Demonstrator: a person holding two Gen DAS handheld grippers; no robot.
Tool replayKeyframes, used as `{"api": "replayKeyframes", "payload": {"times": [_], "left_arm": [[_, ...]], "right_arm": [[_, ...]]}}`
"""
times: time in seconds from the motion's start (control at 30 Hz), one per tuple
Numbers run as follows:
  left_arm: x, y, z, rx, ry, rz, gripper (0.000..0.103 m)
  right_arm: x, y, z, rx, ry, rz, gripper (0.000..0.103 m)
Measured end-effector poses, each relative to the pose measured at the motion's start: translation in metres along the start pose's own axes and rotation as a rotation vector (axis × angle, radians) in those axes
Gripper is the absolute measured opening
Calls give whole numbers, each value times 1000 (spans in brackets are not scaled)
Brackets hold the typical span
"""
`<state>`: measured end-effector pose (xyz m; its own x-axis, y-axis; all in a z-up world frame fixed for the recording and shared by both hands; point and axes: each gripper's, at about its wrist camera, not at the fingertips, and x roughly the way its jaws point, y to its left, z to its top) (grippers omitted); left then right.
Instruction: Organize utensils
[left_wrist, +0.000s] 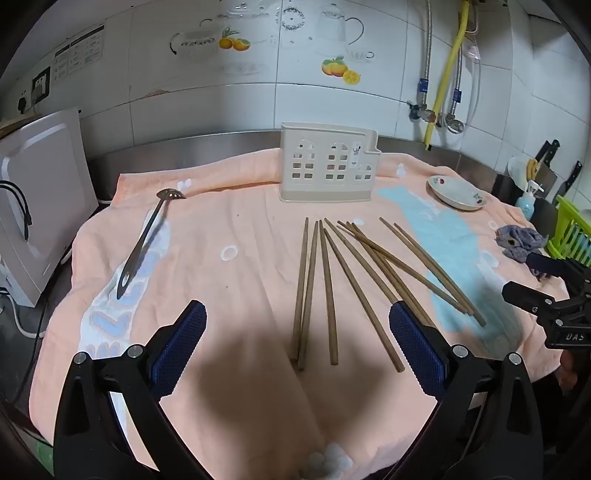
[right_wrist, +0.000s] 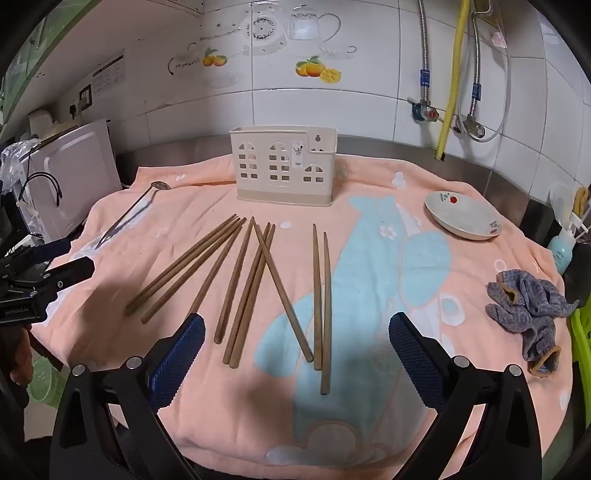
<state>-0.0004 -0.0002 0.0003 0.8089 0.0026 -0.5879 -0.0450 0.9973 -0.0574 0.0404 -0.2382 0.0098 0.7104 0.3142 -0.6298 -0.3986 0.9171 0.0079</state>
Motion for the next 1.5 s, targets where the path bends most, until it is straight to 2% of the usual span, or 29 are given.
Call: {"api": "replayKeyframes", "payload": {"times": [0.17,0.3,0.83,1.23,1.5], "left_arm": [[-1,3,1,3,10,4,98],[-1,5,5,9,4,15,98],[-28,-1,0,17,-59,25,98],[-47,-5,-1,16,-139,13,98],[-49,-3,-2,10,-148,11,98]], "right_arm": [[-2,-4,-3,-4,-2,-12,97],[-5,9,4,-5,0,-16,97],[-24,15,4,-11,-56,9,97],[-38,16,8,-6,-110,10,97],[-43,17,8,-6,-131,15,97]]}}
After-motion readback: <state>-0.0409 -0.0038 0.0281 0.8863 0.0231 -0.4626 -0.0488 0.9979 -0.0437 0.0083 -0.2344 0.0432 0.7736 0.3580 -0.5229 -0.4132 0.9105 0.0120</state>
